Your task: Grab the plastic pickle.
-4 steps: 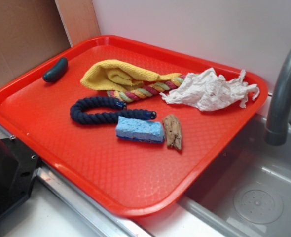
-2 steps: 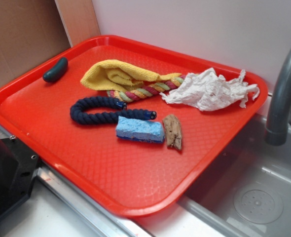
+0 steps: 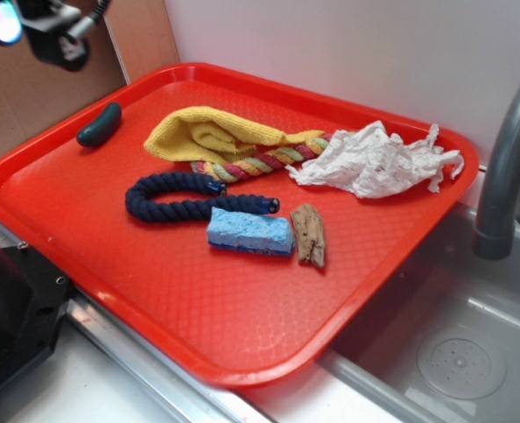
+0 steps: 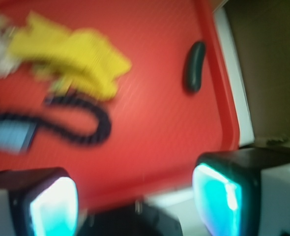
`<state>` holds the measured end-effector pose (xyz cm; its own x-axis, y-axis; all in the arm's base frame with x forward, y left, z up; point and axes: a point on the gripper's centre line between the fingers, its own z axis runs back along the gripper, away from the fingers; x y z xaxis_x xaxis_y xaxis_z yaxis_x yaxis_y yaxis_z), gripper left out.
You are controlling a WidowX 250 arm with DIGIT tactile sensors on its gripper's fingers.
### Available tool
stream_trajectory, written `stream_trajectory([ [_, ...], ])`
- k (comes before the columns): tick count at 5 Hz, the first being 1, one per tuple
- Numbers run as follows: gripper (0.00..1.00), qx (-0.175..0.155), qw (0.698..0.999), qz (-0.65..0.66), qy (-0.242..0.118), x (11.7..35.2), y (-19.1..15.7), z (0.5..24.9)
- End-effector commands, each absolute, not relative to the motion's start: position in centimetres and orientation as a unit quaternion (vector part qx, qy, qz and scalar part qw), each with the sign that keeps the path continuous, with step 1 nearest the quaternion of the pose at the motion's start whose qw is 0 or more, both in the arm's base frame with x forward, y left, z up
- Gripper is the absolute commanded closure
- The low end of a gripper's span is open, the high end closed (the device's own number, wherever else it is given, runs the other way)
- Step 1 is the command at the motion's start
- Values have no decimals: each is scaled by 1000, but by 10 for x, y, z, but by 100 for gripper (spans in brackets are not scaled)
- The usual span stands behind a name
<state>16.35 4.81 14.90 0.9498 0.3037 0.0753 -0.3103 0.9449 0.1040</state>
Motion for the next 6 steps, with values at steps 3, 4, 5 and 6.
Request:
stream_trajectory([
  [3, 0, 17, 977, 194, -87, 219, 137, 54],
  [4, 0, -5, 969, 238, -69, 223, 150, 43],
  [5, 0, -29, 966, 250, -63, 225, 151, 40],
  [6, 0, -57, 972, 222, -49, 230, 145, 35],
])
